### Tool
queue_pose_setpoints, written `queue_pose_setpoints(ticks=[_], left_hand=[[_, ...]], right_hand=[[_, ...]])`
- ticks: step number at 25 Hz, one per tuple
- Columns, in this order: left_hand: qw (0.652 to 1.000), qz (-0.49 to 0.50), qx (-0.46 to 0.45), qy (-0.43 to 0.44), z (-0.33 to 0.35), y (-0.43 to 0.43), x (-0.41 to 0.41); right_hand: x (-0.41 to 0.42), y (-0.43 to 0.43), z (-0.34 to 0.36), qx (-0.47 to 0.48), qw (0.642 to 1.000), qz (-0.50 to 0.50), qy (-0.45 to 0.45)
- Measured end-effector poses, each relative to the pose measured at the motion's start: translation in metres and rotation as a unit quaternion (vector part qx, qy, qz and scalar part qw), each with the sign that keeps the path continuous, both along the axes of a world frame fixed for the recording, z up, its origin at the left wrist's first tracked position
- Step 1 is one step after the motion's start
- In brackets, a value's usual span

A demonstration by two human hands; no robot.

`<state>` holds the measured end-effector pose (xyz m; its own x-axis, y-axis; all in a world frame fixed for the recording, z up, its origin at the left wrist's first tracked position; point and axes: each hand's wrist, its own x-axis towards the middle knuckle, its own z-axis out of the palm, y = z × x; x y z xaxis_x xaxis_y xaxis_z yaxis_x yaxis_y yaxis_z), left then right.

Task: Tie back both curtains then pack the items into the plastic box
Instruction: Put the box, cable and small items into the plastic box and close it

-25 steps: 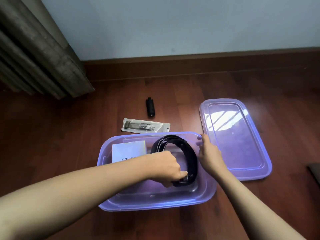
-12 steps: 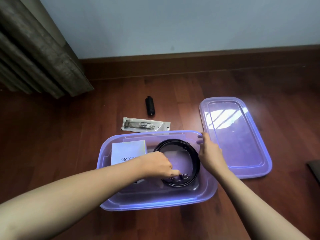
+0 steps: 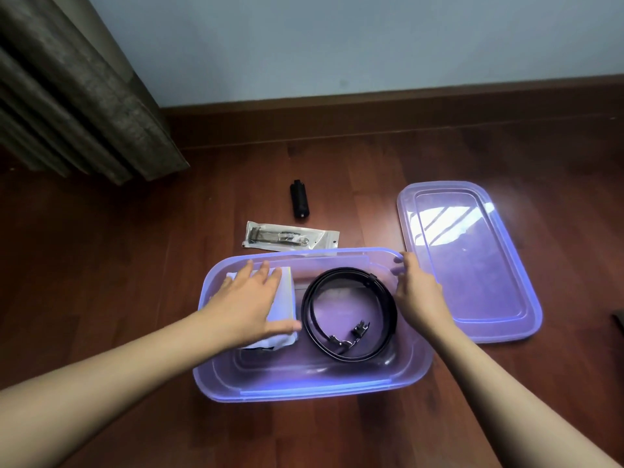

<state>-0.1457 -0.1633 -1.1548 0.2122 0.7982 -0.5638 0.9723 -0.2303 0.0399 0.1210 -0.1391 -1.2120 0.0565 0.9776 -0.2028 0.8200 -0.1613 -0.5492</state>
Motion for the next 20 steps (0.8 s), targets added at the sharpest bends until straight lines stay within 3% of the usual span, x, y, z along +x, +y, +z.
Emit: queue_pose_setpoints(ticks=[3, 9, 11, 13, 15, 20], left_hand=[[0.999, -0.003, -0.043, -0.001, -0.011, -0.015, -0.004], [1.0, -0.019, -0.011, -0.012, -0.013, -0.013, 0.003], [0.992, -0.076, 0.073, -0.069, -0.011, -0.011, 0.012], [0.969, -0.11, 0.126, -0.183, -0.01, -0.006, 0.031], [0.962, -0.119, 0.068, -0.237, -0.017, -0.003, 0.057], [0.963, -0.101, -0.13, -0.215, -0.041, -0.001, 0.092]], right_hand=[[0.0, 0.0, 0.0, 0.0, 1.0, 0.0, -0.003], [0.0, 0.0, -0.003, 0.001, 1.0, -0.008, -0.015], [0.0, 0.001, -0.003, 0.002, 1.0, -0.007, -0.017], [-0.001, 0.0, 0.0, -0.001, 1.0, -0.007, -0.012], [-0.002, -0.001, 0.003, -0.004, 1.0, -0.007, -0.003], [-0.003, -0.001, 0.004, -0.004, 1.0, -0.007, 0.0]])
